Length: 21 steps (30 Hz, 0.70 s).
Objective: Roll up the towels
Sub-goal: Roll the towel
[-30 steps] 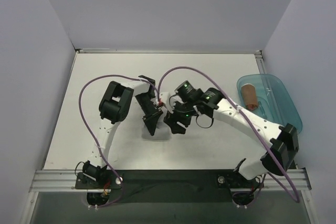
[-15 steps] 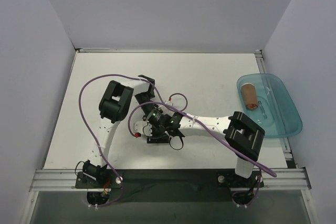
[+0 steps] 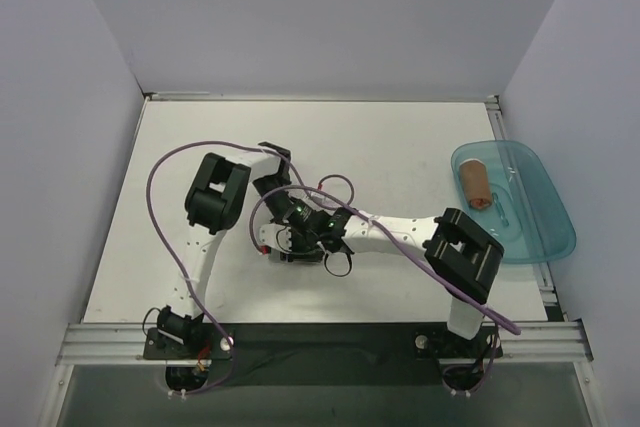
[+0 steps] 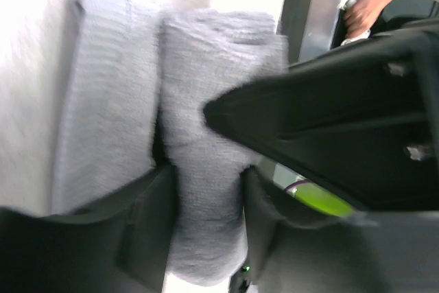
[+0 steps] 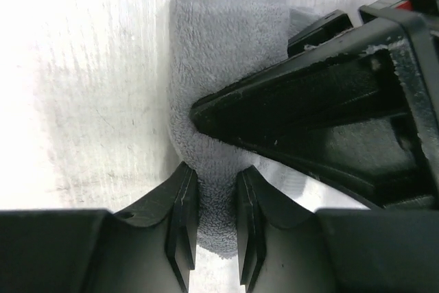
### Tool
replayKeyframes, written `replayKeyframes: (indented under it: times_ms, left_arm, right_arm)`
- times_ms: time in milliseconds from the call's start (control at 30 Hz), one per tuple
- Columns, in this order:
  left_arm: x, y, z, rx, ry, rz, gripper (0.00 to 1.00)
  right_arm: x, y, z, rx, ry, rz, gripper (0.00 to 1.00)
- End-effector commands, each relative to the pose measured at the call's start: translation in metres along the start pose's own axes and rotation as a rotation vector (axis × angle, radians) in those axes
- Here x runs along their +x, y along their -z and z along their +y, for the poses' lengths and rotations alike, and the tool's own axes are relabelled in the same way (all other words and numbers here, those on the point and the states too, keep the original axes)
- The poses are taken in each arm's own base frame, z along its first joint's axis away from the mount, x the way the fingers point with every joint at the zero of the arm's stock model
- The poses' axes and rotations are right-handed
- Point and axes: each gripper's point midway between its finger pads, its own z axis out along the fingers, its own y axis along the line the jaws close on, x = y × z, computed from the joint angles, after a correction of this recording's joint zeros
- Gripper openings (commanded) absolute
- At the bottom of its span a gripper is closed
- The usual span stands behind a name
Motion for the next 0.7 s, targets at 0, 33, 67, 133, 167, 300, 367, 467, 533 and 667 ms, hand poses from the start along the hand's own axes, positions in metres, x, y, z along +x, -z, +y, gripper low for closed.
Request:
replayKeyframes:
  times_ms: [0,33,67,133,167,300,367,467,533,667]
  left_arm:
    - [0.009,0.026,0.03,-0.147,-0.154,-0.009,0.54]
    - [0.009,0.033,0.031,-0.161,-0.156,-0.045,0.55]
    - [0.004,0.043,0.027,-0.197,-0.188,-0.084,0.57]
    - [0.002,0.052,0.023,-0.209,-0.191,-0.138,0.58]
    - [0.002,0.065,0.021,-0.235,-0.196,-0.183,0.59]
    - [-0.003,0.1,0.011,-0.251,-0.199,-0.365,0.64]
    - [-0.002,0.118,0.005,-0.256,-0.193,-0.452,0.65]
    - [0.004,0.135,0.0,-0.287,-0.188,-0.532,0.72]
    - [0.013,0.151,-0.002,-0.339,-0.175,-0.584,0.72]
    - [0.038,0.166,-0.002,-0.436,-0.154,-0.67,0.72]
  right_arm:
    - [0.039,-0.007,0.071,-0.381,-0.183,0.105,0.0]
    - [0.04,-0.006,0.073,-0.407,-0.212,0.107,0.0]
    - [0.04,-0.005,0.077,-0.438,-0.24,0.107,0.0]
    - [0.038,0.0,0.083,-0.494,-0.3,0.098,0.0]
    - [0.04,0.001,0.085,-0.51,-0.317,0.099,0.0]
    - [0.037,0.005,0.084,-0.574,-0.42,0.098,0.0]
    - [0.037,0.005,0.084,-0.598,-0.471,0.103,0.0]
    - [0.033,0.004,0.08,-0.652,-0.548,0.085,0.0]
    - [0.032,0.005,0.078,-0.68,-0.583,0.081,0.0]
    - [0.035,0.001,0.071,-0.735,-0.66,0.072,0.0]
